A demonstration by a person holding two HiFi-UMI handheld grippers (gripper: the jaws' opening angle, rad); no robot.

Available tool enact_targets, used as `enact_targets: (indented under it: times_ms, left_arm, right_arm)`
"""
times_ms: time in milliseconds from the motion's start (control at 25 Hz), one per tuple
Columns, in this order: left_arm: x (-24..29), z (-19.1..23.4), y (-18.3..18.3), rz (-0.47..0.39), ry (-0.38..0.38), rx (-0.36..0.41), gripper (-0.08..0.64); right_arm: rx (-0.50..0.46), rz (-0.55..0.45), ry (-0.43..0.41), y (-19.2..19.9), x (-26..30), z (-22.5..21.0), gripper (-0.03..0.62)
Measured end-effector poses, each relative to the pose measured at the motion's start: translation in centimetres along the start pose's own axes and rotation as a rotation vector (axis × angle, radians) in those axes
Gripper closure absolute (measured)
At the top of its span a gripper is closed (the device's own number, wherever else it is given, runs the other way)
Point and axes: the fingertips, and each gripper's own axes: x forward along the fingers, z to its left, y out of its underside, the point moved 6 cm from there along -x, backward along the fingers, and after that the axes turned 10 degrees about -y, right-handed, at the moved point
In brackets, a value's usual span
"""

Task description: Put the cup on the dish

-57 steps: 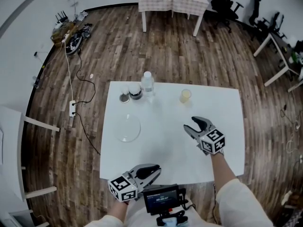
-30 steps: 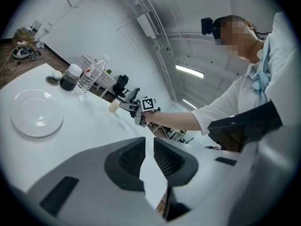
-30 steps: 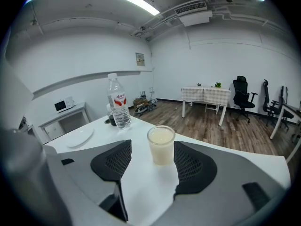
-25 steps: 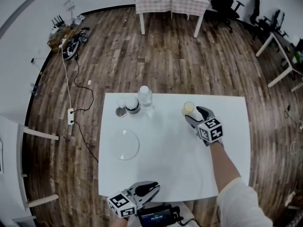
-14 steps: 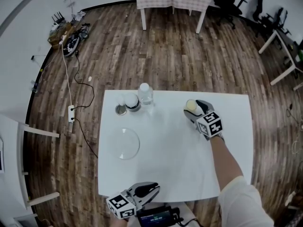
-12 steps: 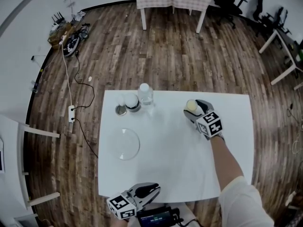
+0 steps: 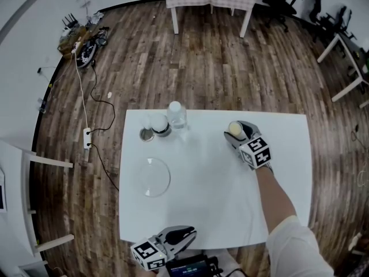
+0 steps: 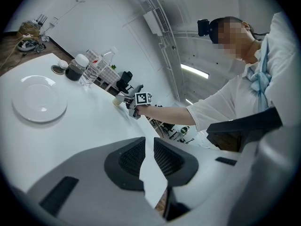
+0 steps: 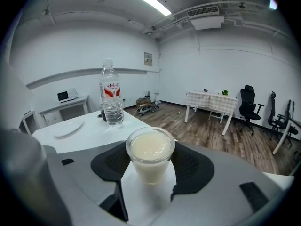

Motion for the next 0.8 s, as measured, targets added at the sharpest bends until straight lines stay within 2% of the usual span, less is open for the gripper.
enact_targets:
  times_ms: [280, 440, 800]
  left_arm:
    - [-0.1, 0.2, -0.3, -0.009, -0.004, -0.009, 0.512]
    - [0.0, 0.3, -0.6, -0.015, 0.001, -0.004, 0.514]
    - [0.5, -0.4, -0.3, -0.022, 0.018, -0.002, 0.514]
  right_arm:
    - [-0.028, 0.020, -0.009, -0.2, 0.1, 0.6, 0.311]
    - [-0.070, 0.043, -0.039, -0.4, 0.2, 1.9, 0.311]
    - [-0.100, 0.019, -0.105, -1.7, -0.7, 5.2, 0.311]
